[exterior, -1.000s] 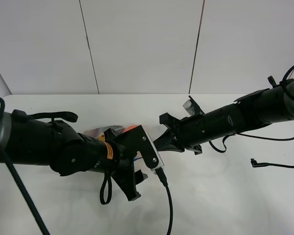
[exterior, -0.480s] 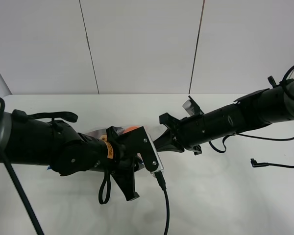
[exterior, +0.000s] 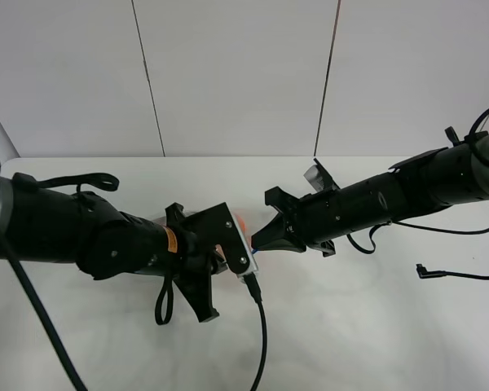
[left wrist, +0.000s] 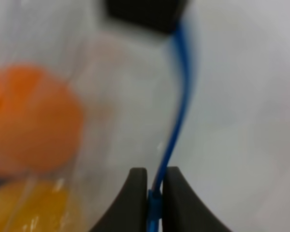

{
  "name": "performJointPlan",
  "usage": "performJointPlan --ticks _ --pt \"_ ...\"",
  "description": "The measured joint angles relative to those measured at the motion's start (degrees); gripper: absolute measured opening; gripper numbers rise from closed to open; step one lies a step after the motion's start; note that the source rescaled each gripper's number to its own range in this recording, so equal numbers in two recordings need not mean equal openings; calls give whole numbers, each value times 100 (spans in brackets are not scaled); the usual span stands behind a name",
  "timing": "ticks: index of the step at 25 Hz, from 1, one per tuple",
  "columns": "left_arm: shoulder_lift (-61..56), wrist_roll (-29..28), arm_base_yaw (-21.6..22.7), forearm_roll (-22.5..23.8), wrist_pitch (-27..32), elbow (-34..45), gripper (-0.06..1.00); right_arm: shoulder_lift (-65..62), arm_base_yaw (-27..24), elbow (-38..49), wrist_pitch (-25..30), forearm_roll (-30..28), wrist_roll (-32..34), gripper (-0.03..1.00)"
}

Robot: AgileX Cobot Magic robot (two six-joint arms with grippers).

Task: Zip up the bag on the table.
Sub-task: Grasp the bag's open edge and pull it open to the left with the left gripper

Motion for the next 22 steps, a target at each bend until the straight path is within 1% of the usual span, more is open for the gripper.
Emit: performJointPlan --ticks 6,10,15,18,22 --pt "0 151 892 0 185 0 0 0 0 -14 -14 74 -26 0" --pt "0 513 1366 0 441 0 0 0 0 -14 -16 74 -33 0" --pt "0 610 2001 0 550 0 0 0 6 -14 -34 113 -57 0" --pt "0 613 2279 0 632 0 0 0 45 -14 -76 124 -72 0" --pt "0 615 2539 0 801 0 0 0 45 -14 -135 127 -95 0"
